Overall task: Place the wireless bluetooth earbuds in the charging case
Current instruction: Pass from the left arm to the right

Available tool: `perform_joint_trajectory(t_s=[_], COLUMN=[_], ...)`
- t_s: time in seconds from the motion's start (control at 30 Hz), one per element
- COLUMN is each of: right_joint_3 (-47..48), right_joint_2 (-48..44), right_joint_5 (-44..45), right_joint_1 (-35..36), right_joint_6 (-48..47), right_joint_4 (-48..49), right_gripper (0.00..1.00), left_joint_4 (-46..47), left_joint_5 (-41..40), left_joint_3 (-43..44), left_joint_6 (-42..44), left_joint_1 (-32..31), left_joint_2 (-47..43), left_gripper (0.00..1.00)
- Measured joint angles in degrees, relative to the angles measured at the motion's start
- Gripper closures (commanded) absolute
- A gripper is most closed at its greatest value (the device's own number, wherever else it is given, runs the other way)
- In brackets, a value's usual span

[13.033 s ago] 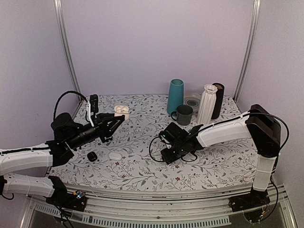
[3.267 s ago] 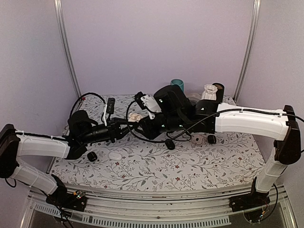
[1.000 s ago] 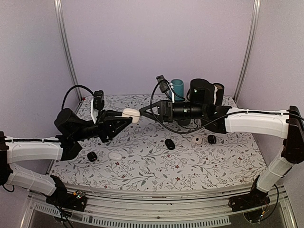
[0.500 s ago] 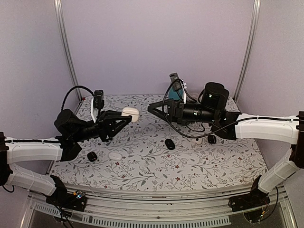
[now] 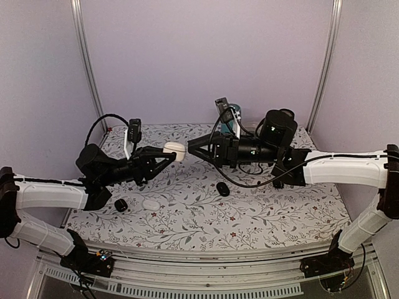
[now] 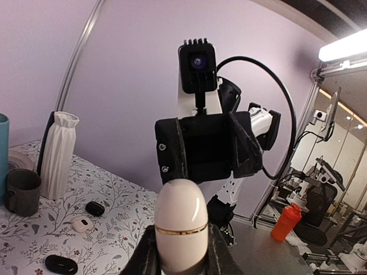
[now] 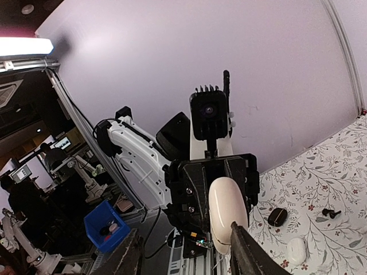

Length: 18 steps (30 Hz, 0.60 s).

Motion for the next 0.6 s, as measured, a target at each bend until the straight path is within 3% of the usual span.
perform_joint_trajectory(t_s=[0.6], right_joint_3=[3.0], right_joint_2=[4.5], right_joint_5=[0.0], right_joint_1=[0.5], right_joint_6=[1.5], right_joint_4=[0.3], right_gripper=[0.59], left_joint_4=[4.3], left_joint_5=[1.3], left_joint_3=[0.8], left_joint_6=[-3.4], left_joint_1=[0.0], left_joint_2=[2.0], left_gripper=[1.00])
